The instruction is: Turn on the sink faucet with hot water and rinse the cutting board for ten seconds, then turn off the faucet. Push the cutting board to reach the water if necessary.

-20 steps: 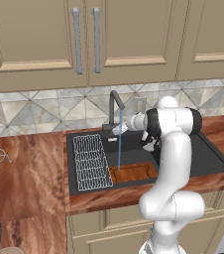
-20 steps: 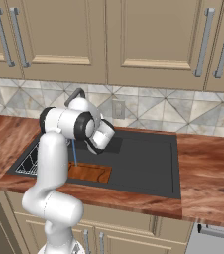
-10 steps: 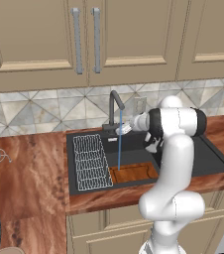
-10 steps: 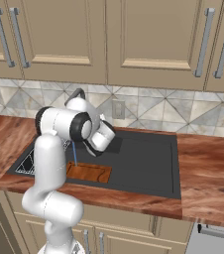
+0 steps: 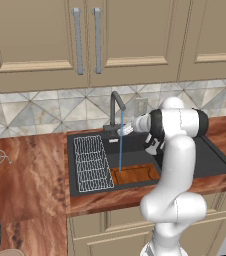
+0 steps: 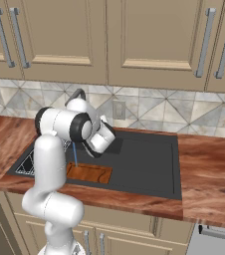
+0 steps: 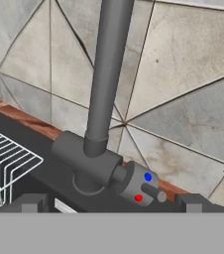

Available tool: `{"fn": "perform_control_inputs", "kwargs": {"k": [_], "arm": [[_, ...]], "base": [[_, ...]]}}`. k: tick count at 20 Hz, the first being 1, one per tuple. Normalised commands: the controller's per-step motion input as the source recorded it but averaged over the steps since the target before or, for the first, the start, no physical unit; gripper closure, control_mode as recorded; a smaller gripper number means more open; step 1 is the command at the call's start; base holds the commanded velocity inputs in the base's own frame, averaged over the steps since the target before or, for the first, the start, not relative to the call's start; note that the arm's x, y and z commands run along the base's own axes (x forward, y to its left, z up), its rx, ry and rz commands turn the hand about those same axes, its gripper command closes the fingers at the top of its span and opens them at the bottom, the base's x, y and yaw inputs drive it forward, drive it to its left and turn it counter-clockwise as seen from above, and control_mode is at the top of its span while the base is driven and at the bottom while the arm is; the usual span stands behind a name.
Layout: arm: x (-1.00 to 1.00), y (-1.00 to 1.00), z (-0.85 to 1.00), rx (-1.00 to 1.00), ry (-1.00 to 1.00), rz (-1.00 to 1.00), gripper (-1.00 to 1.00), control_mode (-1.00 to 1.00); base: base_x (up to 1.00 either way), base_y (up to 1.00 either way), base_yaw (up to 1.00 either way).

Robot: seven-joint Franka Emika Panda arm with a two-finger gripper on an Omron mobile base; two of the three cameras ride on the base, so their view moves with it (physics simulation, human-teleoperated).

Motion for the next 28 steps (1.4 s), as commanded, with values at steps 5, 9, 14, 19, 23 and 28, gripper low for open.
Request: {"fn": "perform_control_inputs", "kwargs": {"k": [5,9,14,19,23,28], "arm": [[0.12,-0.26,-0.03,0.04,0.00,0.00,-1.00,-1.00],[0.13,-0.19,-0.10,0.01,0.00,0.00,-1.00,-1.00],[0.22,-0.02,-0.09,0.00,0.00,0.00,-1.00,-1.00],[0.32,0.00,-0.07,0.00,0.00,0.00,-1.00,-1.00],[0.26,0.00,-0.12,0.00,0.00,0.00,-1.00,-1.00],[0.03,0.00,-0.10,0.00,0.00,0.00,-1.00,-1.00]], "base": [[0.00,0.00,0.00],[0.00,0.00,0.00],[0.00,0.00,0.00],[0.00,0.00,0.00],[0.00,0.00,0.00],[0.00,0.00,0.00]]}}
